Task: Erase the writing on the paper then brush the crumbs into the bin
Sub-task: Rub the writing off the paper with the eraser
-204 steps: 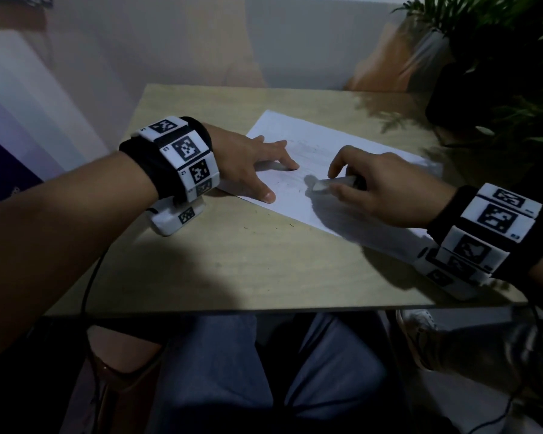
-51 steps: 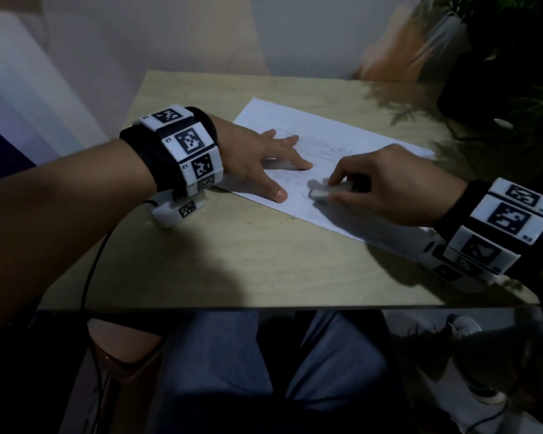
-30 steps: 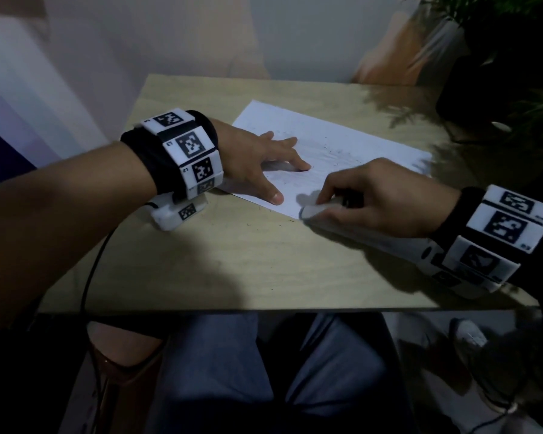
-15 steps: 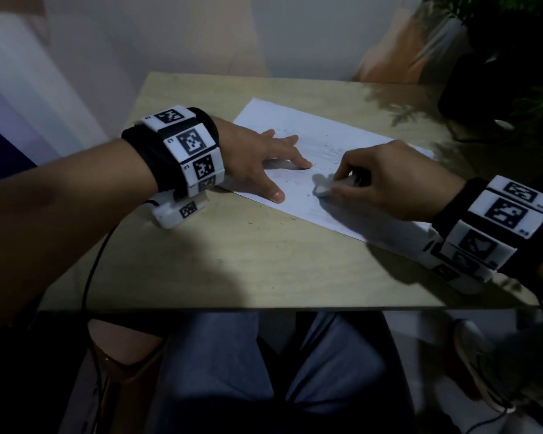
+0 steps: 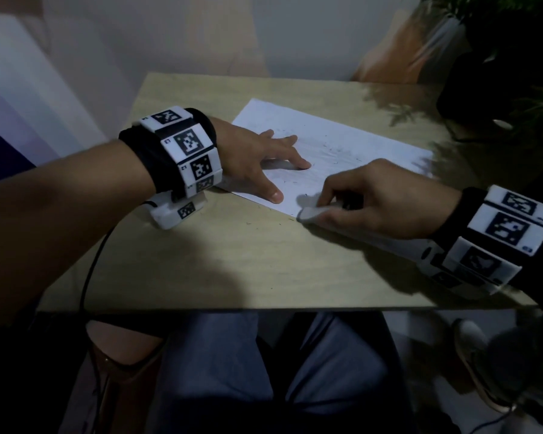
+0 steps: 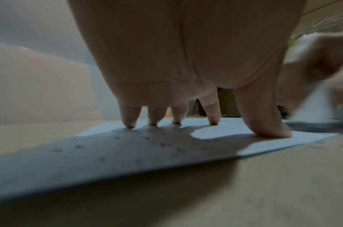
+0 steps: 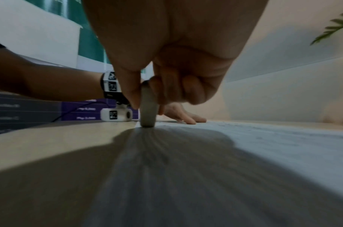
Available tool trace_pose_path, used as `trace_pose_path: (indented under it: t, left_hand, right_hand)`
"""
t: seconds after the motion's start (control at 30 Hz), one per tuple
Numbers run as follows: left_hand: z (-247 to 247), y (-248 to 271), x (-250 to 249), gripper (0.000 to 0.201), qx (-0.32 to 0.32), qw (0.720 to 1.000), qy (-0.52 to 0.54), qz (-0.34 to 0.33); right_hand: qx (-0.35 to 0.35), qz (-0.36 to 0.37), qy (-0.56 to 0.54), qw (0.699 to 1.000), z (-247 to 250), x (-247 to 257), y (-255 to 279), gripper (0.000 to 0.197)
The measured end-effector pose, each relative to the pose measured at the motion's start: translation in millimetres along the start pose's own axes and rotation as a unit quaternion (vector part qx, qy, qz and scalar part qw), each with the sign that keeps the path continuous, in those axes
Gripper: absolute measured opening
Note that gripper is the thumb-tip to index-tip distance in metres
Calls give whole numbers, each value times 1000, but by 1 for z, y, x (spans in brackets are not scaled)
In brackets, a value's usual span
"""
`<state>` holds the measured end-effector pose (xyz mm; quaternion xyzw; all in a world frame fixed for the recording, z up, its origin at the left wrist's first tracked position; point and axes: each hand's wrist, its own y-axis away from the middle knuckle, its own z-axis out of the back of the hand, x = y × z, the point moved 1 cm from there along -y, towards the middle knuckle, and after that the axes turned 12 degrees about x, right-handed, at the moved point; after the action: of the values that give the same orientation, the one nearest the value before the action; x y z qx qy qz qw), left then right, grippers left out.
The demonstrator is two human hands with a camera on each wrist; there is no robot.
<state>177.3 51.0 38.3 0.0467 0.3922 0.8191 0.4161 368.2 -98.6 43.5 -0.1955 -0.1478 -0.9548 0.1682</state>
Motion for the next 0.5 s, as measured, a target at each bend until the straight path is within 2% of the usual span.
trace_pose_path:
  t: [0.07,0.17,0.23,0.33,0.4,0.5]
  left_hand:
    - [0,0,0,78,0,1000,-2,0]
    - [1,0,-1,78,2,1000,-1,0]
    - [0,-1,0,78,2,1000,-2,-1]
    - [-1,-2,2,78,-5,1000,-7,-7]
    - [-2,-1,3,78,-6,1000,-9,-6]
    - [0,-1,2,78,-3,1000,-4,-6]
  right_hand:
    - [7,-3,-18,1000,1,-1,0,46]
    - [-70,-55,41,995,4,-9,-3,42]
    - [-85,-43,67,993,2,-8,-3,43]
    - [1,7,-16,1000,1,-1,2,49]
    - [15,-6,-33,999,5,-4,0,53]
    - [-68,-53,34,996,7,-15,-7,38]
